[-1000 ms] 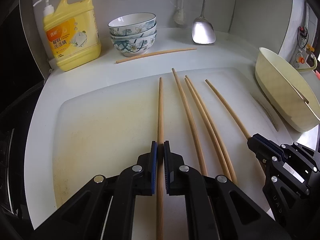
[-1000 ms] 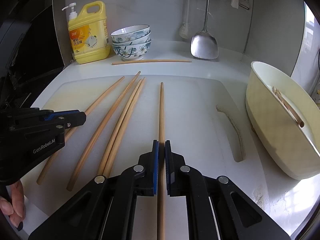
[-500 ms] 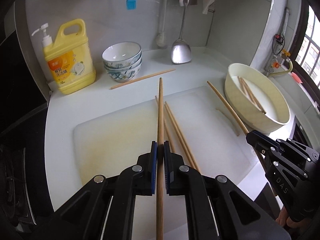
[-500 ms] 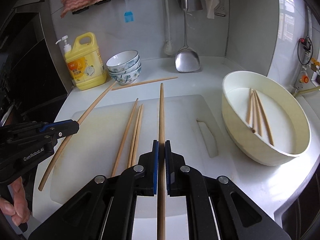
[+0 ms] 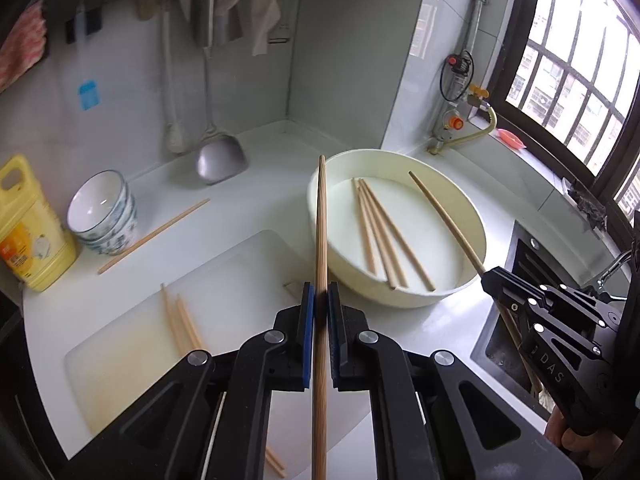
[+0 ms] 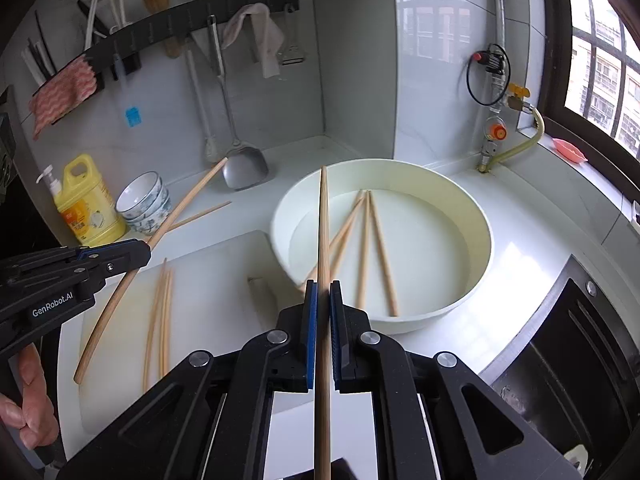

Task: Organize utensils
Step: 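Carry the chopstick with the right tool into the cream basin and release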

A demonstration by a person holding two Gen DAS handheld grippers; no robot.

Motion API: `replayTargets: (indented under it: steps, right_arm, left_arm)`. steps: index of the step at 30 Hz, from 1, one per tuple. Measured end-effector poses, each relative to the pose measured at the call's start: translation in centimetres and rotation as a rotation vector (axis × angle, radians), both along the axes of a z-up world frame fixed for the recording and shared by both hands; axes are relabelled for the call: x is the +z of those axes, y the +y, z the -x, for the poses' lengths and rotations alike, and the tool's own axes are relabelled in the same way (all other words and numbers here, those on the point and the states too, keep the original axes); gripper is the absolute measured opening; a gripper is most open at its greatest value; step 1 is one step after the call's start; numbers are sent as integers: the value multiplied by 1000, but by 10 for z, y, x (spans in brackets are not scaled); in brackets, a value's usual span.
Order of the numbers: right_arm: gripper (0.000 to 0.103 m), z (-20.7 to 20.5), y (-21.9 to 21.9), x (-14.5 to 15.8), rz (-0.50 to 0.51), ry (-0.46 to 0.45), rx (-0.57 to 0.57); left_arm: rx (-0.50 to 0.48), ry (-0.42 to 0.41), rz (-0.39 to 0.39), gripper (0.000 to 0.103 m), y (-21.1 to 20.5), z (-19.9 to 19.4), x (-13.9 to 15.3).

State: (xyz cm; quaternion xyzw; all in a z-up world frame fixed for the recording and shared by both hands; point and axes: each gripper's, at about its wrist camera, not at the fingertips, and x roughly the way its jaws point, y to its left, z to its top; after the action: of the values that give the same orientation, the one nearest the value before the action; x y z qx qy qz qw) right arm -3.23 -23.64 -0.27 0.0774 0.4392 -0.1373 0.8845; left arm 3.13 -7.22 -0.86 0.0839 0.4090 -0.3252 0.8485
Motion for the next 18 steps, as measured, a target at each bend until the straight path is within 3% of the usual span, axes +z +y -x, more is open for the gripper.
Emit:
replayTargets:
  steps: [8, 18]
  right_arm:
    - [6, -45, -88, -23, -71, 21, -38]
    - [6, -88, -134, -59, -143, 71, -27]
  left_arm:
    - [-33, 80, -40, 7, -99, -48, -24]
    - [-19, 186, -109, 7, -156, -89, -68]
